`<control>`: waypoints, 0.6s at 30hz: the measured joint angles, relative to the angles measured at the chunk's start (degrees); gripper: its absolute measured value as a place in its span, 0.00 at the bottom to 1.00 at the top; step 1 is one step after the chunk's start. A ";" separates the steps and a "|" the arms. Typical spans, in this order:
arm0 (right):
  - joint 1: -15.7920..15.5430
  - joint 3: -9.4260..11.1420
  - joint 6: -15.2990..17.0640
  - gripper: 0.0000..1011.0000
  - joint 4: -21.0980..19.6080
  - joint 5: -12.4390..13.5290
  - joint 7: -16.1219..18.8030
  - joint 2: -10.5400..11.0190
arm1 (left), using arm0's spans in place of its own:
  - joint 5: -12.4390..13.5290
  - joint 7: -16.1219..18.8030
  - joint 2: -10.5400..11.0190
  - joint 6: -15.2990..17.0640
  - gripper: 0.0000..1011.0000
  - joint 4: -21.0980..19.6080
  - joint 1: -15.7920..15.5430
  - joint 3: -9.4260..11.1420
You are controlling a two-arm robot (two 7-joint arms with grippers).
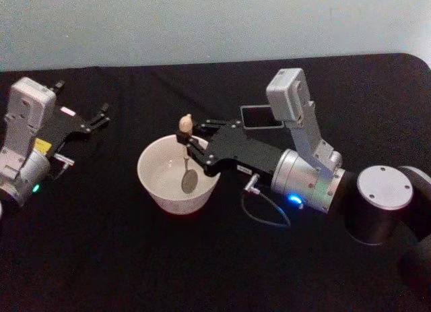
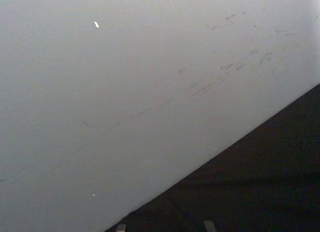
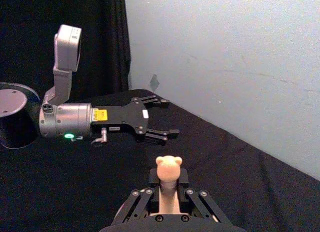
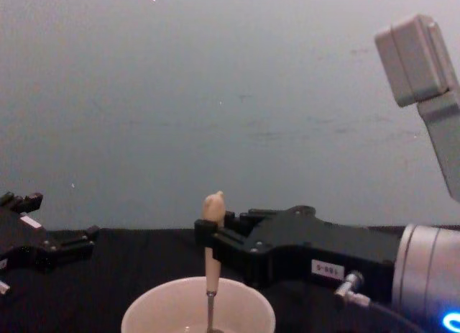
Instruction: Pick up the stirring spoon with one hand, stir inside the cup, then place it back in its original position.
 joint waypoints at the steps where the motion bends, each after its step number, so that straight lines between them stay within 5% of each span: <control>1: 0.00 -0.24 0.07 0.20 -0.04 -0.02 0.00 -0.07 | 0.00 0.00 0.00 0.00 0.99 0.00 0.00 0.00; 18: 2.63 -2.17 -0.01 0.20 3.29 -1.11 -0.95 -3.30 | 0.00 0.00 0.00 0.00 0.99 0.00 0.00 0.00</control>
